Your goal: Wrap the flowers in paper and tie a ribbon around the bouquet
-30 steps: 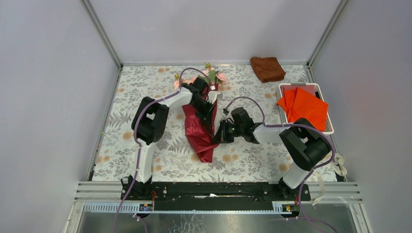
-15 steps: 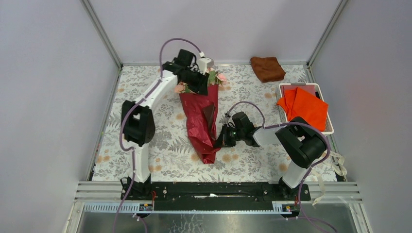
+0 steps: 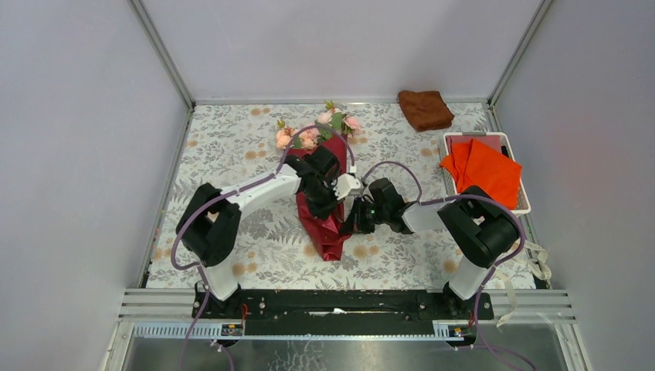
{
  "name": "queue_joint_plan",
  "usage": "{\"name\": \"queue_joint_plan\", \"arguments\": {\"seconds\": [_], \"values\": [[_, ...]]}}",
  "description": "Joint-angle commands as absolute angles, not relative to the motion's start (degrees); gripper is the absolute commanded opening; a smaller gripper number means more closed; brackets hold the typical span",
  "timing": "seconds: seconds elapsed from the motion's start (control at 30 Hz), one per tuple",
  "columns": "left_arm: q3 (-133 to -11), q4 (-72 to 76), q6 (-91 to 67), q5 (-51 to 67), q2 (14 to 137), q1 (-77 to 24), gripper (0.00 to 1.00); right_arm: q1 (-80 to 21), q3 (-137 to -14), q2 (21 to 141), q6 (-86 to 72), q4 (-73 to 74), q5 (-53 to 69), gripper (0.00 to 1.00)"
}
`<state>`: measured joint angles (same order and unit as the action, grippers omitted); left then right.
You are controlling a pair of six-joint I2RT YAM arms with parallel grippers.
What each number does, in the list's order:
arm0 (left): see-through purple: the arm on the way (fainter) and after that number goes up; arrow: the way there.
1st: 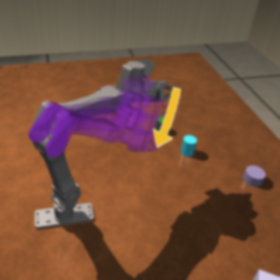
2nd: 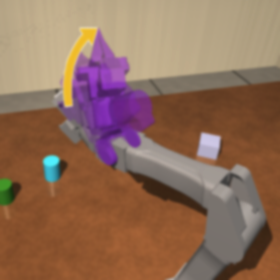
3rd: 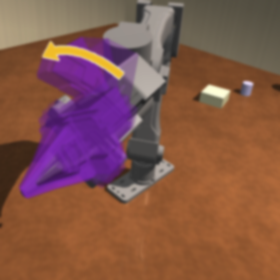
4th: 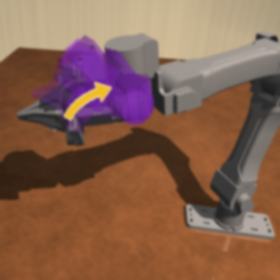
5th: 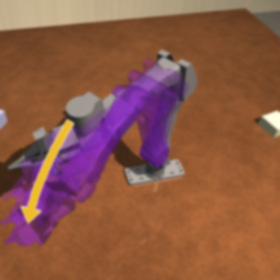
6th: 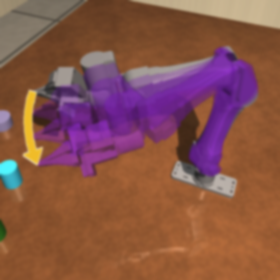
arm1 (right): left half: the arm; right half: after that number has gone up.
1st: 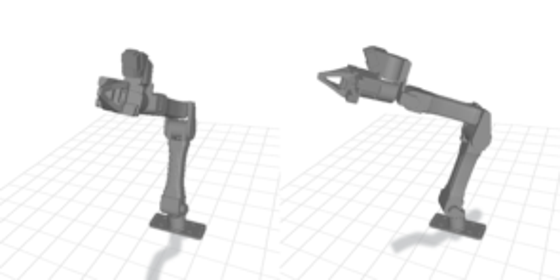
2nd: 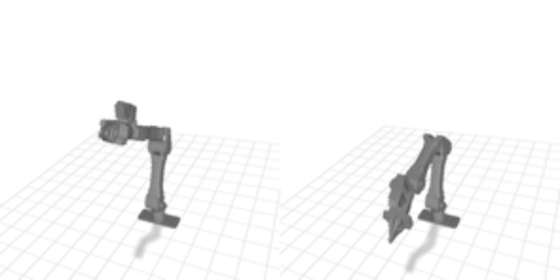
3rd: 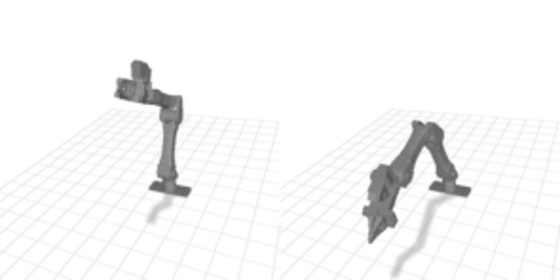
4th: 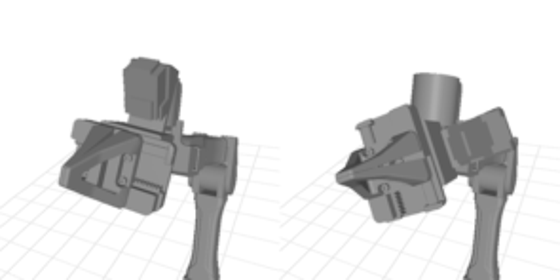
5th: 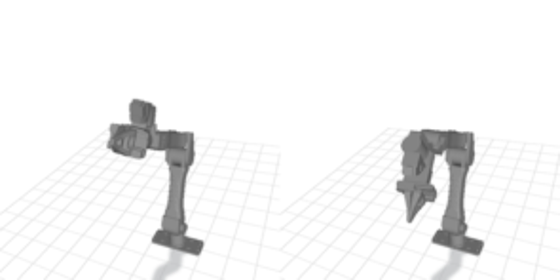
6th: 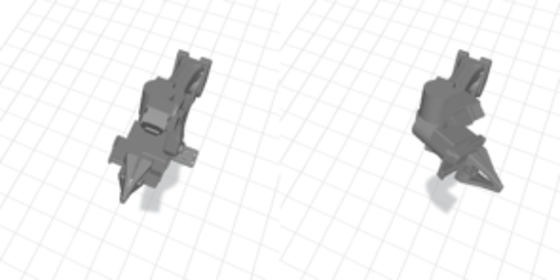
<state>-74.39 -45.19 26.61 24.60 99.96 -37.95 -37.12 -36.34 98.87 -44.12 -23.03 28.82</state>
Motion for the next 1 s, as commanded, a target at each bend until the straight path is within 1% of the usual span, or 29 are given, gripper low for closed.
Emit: {"name": "queue_joint_plan", "arguments": {"seconds": [0.0, 0.33, 0.57, 0.73, 0.83, 0.97], "values": [[-70.91, -39.27, 30.71, 20.14, 100.66, -40.66, 0.08, -37.39, -36.78, 97.95, -44.46, -23.5, 25.93, 0.0], [-60.0, -35.82, 35.5, 17.1, 101.08, -48.94, 0.09, -37.37, -35.86, 97.31, -44.55, -23.24, 24.18, 0.0], [-54.66, -36.64, 38.77, 16.9, 96.31, -51.28, 0.18, -37.37, -35.86, 98.39, -44.38, -23.42, 23.91, 0.0], [-51.81, -37.11, 39.87, 16.06, 93.18, -54.89, 0.28, -37.38, -35.6, 98.62, -44.3, -23.38, 23.65, 0.0], [-49.82, -36.75, 40.26, 14.51, 92.29, -58.7, 0.31, -37.34, -35.43, 98.53, -44.16, -23.31, 23.45, 0.0], [-47.36, -35.56, 40.25, 12.33, 93.49, -61.93, 0.31, -37.39, -35.4, 98.63, -44.05, -23.21, 23.33, 0.0]]}}
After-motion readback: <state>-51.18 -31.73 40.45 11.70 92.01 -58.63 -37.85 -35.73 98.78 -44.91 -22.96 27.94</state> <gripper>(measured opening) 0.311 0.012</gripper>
